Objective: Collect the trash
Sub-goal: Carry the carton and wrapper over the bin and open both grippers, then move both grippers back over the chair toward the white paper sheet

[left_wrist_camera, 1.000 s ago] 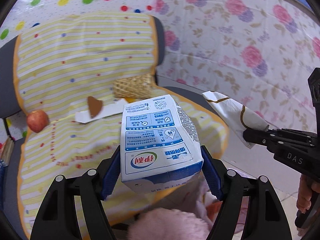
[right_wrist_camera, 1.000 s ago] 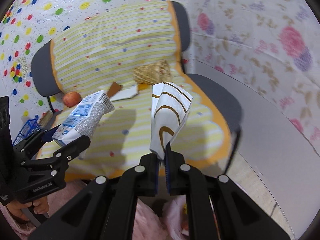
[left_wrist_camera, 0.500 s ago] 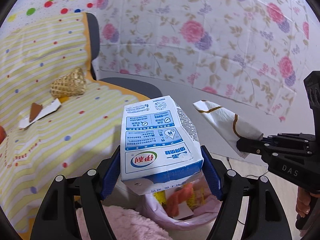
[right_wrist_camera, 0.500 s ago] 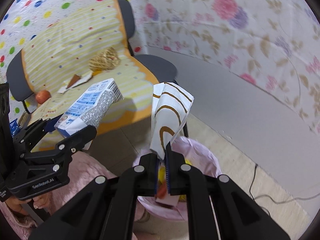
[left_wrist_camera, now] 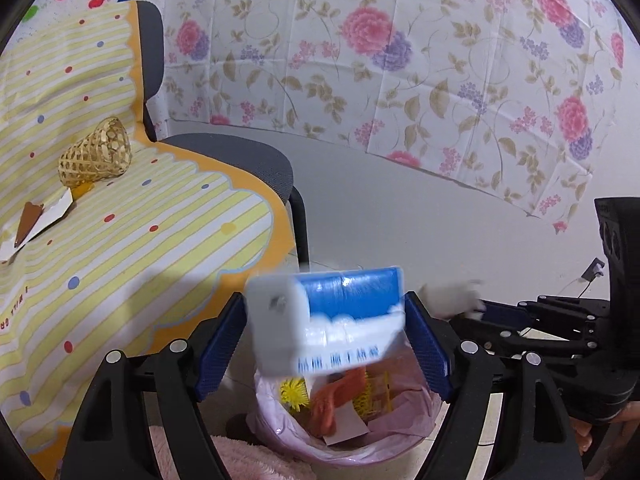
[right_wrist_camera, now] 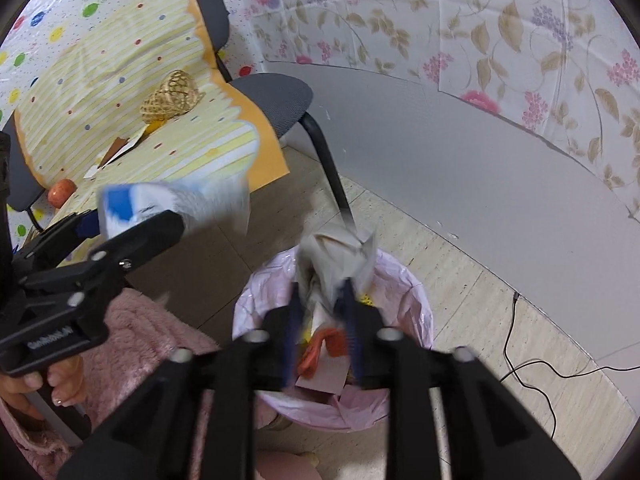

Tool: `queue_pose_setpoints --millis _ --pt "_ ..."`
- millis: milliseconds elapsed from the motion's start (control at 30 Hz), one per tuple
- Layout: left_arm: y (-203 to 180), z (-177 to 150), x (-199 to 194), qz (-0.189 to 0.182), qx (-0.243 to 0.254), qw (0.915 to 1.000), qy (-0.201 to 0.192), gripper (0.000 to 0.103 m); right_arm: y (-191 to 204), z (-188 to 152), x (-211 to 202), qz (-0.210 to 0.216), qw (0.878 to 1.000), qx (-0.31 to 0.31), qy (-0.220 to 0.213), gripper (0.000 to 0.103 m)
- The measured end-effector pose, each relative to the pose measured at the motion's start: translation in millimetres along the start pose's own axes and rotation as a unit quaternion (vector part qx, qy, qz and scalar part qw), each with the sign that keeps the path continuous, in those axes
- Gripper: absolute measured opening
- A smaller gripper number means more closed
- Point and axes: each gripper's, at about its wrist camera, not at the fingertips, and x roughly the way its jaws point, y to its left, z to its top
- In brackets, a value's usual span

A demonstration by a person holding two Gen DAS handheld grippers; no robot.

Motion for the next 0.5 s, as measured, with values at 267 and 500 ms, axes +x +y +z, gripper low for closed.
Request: queue_pose_setpoints --millis 267,500 --pt "22 2 -14 0.032 -0.017 0.9993 -0.007 0.080 -6 3 -5 -0.008 1.000 0.008 -0.009 0.037" --pt "44 -5 -39 0.058 -0.038 0.9974 -0.016 0.080 5 12 -28 -0.005 0.999 0.004 -0.038 0.037"
